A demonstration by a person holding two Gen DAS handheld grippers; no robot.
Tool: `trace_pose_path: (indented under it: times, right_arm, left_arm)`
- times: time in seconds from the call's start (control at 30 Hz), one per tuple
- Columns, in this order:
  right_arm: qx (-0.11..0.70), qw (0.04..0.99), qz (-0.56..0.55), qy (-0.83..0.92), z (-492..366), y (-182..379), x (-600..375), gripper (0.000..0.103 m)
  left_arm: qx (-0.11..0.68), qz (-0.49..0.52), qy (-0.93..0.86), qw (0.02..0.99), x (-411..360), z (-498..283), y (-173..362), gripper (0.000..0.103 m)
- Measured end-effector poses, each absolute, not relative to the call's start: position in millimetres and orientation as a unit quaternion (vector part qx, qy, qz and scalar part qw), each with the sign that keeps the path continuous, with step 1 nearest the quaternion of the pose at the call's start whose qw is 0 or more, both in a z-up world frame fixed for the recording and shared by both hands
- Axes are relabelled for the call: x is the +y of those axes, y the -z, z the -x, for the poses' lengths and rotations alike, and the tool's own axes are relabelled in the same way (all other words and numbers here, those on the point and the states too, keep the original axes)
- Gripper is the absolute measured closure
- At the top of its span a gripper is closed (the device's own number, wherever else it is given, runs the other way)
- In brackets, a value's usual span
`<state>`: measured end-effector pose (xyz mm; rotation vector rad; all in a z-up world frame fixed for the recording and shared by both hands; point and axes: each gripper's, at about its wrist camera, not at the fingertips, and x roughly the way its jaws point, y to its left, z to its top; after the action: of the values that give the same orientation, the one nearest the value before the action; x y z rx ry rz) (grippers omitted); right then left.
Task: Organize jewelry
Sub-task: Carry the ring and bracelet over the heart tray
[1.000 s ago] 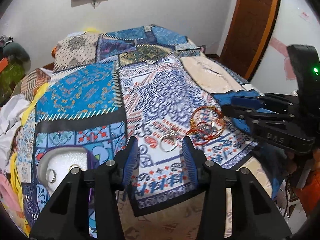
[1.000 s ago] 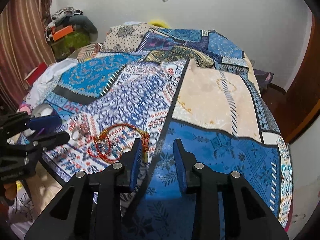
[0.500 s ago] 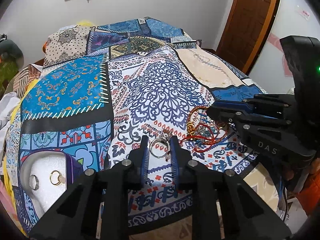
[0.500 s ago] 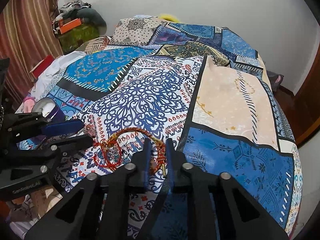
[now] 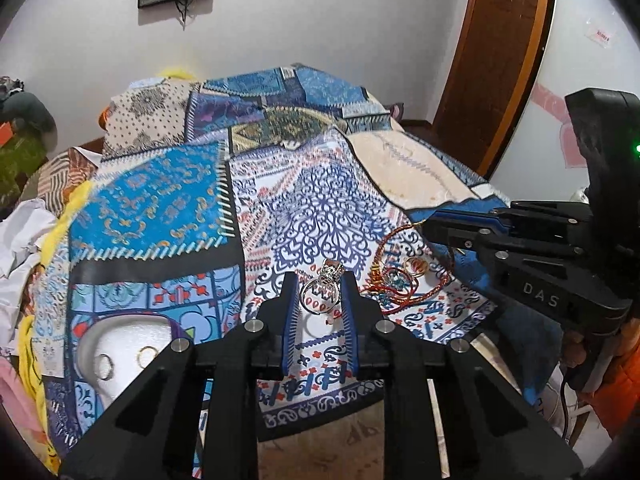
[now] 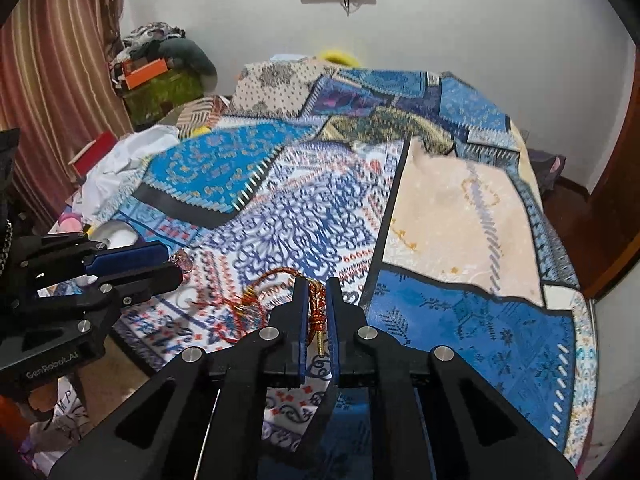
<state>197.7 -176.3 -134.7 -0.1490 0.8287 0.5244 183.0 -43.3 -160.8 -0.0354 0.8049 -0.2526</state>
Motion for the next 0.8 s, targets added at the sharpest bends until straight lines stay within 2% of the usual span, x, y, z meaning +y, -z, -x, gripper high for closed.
trace_pose_path:
  times: [0.8]
  right_arm:
    - [0.311, 0.912, 0.071, -0.259, -156.9, 64.2, -159.5, 0.096]
  left_arm:
    - [0.339, 0.042, 0.081, 0.936, 1.3, -134.6, 114.3, 0.083]
